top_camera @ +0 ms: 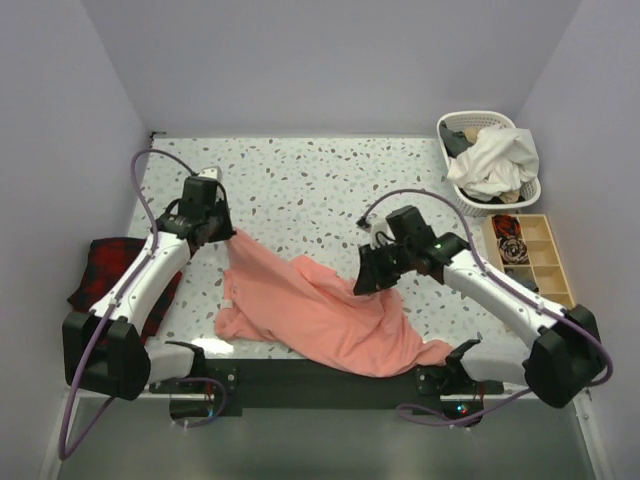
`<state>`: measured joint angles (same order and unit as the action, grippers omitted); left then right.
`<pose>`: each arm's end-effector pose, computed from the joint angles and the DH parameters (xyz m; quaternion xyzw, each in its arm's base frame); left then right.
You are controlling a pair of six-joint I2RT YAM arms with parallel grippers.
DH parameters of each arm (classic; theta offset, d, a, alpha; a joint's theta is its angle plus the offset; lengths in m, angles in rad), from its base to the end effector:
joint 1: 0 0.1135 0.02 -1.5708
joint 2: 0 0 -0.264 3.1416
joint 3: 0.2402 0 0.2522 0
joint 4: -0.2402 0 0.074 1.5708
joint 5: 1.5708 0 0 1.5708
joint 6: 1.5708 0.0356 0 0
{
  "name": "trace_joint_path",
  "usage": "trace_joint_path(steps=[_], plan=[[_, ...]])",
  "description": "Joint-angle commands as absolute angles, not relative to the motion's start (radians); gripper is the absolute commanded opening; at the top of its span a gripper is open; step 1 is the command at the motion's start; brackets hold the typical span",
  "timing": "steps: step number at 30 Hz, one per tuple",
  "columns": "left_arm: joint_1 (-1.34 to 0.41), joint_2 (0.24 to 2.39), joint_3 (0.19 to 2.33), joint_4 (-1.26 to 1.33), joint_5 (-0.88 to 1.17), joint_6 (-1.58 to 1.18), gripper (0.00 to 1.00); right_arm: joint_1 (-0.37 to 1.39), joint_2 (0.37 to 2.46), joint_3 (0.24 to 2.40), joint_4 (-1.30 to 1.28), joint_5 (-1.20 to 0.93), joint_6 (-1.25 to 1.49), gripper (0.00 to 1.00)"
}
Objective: Fold and stack the t-shirts
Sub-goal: Flatten out the tshirt
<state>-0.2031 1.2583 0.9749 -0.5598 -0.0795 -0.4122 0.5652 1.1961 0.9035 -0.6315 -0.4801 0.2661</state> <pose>0.2588 -0.0504 0.2721 -0.1115 0.9272 -0.0723 0.3501 0.1929 0.1418 0.2617 -0.2119 0.8995 0.3309 0.1913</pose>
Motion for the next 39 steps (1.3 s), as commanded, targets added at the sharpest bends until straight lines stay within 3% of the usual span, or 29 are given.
trace_joint_path(steps=[1, 3, 7, 12, 14, 19, 24, 39], plan=[[-0.201, 1.302, 0.945, -0.437, -0.068, -0.456, 0.0, 0.685, 1.363, 0.859, -0.444, -0.666, 0.328, 0.37], [-0.199, 1.312, 0.93, -0.431, -0.057, -0.46, 0.0, 0.765, 1.4, 0.896, -0.452, -0.609, 0.312, 0.42], [-0.201, 1.302, 0.905, -0.429, -0.069, -0.457, 0.0, 0.776, 1.352, 0.962, -0.575, -0.389, 0.279, 0.69], [-0.199, 1.298, 0.884, -0.42, -0.055, -0.453, 0.0, 0.776, 1.208, 1.031, -0.652, 0.082, 0.253, 0.84], [-0.199, 1.305, 0.877, -0.408, -0.043, -0.451, 0.0, 0.773, 1.193, 1.04, -0.646, 0.153, 0.244, 0.88], [-0.199, 1.321, 0.865, -0.38, -0.005, -0.453, 0.0, 0.767, 1.316, 1.091, -0.659, 0.284, 0.206, 0.9], [-0.199, 1.318, 0.85, -0.377, -0.006, -0.451, 0.0, 0.764, 1.454, 1.086, -0.655, 0.19, 0.195, 0.89], [-0.199, 1.316, 0.828, -0.373, 0.035, -0.446, 0.0, 0.762, 1.421, 0.959, -0.767, -0.014, 0.236, 0.87]])
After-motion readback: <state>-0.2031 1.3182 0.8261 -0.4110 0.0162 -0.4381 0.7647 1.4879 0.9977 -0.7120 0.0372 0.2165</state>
